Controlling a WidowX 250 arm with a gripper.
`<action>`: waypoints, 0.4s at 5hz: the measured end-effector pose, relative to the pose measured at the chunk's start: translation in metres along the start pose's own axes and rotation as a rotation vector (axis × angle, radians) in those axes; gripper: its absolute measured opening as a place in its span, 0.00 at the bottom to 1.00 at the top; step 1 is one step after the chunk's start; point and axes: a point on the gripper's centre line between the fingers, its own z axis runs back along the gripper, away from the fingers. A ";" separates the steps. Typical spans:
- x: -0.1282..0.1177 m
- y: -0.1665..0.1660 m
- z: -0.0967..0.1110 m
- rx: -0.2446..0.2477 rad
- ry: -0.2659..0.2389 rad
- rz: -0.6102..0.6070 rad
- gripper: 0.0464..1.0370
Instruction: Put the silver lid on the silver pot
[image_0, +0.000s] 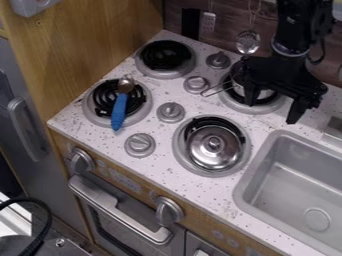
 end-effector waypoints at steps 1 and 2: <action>-0.009 0.001 -0.013 0.010 0.043 -0.003 0.96; -0.010 0.014 -0.036 0.037 0.071 0.015 0.96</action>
